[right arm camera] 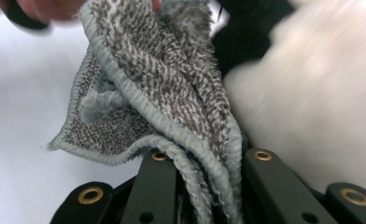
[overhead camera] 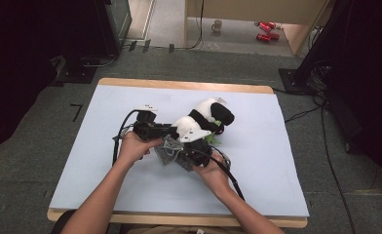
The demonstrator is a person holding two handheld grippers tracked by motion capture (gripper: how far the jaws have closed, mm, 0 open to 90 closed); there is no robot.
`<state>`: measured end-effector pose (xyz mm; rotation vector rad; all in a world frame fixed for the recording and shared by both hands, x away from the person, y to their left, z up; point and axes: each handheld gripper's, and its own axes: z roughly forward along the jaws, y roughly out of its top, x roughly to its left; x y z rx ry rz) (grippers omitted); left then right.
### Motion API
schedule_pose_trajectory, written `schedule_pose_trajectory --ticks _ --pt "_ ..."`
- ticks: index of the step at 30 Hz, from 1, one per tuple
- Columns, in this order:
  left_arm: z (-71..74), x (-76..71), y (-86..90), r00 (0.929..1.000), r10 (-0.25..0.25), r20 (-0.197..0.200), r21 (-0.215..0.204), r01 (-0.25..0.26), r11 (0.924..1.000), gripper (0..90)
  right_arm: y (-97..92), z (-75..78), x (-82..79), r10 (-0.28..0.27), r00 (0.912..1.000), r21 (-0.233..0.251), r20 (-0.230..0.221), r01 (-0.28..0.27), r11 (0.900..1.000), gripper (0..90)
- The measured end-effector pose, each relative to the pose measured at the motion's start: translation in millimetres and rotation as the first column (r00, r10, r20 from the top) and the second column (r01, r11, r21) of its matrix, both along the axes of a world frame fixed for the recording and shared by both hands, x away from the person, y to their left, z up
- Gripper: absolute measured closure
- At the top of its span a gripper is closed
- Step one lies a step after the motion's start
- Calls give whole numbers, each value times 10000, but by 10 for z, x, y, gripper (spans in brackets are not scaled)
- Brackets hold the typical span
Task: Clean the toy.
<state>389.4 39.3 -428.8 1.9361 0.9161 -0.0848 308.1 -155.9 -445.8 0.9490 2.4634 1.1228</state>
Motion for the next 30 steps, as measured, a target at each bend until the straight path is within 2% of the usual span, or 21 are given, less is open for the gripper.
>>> schedule_pose_trajectory --ticks 3,4,6,11,14,16,18,21,22,23,24,25,28,30 --pt "6 -9 -6 10000 -20 39 34 20 10000 723 38 -160 13 15 9994 -577 -341 -35 9983 807" --pt "6 -11 -9 10000 2 49 26 -2 10000 722 39 -211 20 -35 9987 -641 -506 3 9979 806" --pt "6 -8 -6 10000 30 74 33 -30 10000 721 14 -266 26 -62 9981 -449 -611 35 9990 806" --pt "3 10 12 9998 182 46 -32 -182 9998 720 18 -259 32 -100 9960 -440 -887 61 9990 805" --pt "2 17 19 9998 214 43 -56 -214 9998 720 29 -202 20 -101 9936 -383 -1127 58 9992 805" --pt "1 24 25 9997 229 29 -70 -228 9997 720 31 -134 -5 47 9940 -215 -1088 -71 9997 804" --pt "0 26 28 9997 256 10 -81 -256 9996 720 32 -39 -39 227 9949 171 -980 -211 9996 804" --pt "1 27 32 9997 226 42 -62 -225 9997 720 27 131 -87 361 9976 640 -586 -323 9974 803" --pt "1 27 32 9997 226 42 -62 -225 9997 719 27 131 -87 361 9976 640 -586 -323 9974 803" --pt "6 27 37 9997 258 -36 -92 -258 9996 720 7 244 -110 273 9991 794 -318 -248 9965 803" --pt "6 27 37 9997 258 -36 -92 -258 9996 719 7 244 -110 273 9991 794 -318 -248 9965 803" --pt "7 26 37 9997 229 -45 -99 -229 9997 719 -9 292 -108 79 9999 652 -64 -74 9978 802" --pt "9 21 31 9998 189 -22 -76 -189 9998 720 -29 265 -69 -217 9998 403 39 215 9990 801" --pt "10 14 24 9998 191 34 28 -192 9998 720 -100 148 20 -247 9996 683 -167 258 9973 803"
